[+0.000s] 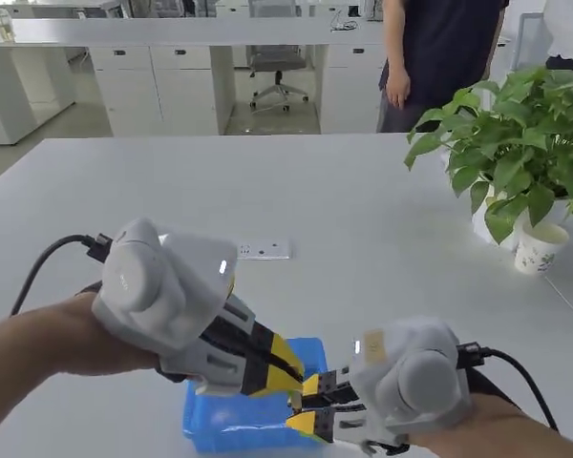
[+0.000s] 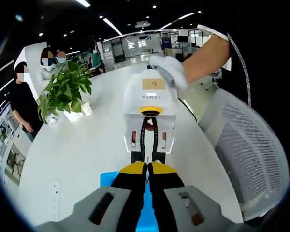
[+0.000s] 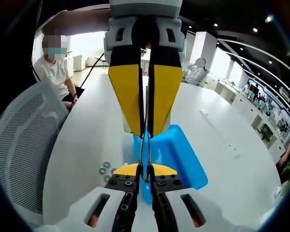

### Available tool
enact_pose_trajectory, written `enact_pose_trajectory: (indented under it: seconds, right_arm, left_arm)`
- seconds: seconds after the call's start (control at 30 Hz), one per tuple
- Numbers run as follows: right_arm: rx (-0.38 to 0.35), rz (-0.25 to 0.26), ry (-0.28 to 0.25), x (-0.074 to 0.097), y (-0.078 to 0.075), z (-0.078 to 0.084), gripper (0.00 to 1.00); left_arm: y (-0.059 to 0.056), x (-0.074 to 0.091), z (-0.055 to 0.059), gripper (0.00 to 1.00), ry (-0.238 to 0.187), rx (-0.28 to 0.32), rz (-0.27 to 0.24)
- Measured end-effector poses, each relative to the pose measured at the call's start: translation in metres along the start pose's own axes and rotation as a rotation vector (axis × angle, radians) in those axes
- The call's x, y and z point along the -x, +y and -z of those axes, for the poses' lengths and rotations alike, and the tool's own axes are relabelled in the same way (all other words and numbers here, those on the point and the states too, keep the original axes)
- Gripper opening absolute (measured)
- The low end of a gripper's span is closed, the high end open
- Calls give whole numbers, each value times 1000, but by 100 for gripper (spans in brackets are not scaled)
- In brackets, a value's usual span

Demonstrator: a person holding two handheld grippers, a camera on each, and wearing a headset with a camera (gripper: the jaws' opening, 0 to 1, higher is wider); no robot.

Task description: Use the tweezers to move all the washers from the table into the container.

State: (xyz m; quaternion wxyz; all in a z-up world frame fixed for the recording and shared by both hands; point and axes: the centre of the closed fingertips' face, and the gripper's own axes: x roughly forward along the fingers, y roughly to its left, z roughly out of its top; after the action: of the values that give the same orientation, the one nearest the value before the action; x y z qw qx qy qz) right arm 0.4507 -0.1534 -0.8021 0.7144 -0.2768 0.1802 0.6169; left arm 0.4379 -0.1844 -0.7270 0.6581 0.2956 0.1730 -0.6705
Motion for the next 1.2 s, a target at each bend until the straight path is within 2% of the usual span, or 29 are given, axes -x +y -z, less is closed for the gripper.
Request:
enact_pose_trajectory:
  seconds: [0.5,0.77,1.2]
  right_arm:
    - [-20,-1,-8,-17,-25,8,10]
    - [-30,-25,7,-29,-30,19,10]
    - [-55,-54,23,-41,-36,34,10]
  left_arm:
    - [27,-5,18,6,25,1,5]
    - [34,-13,33,6,37,15,19]
    - [43,-25,48,6,42,40,26]
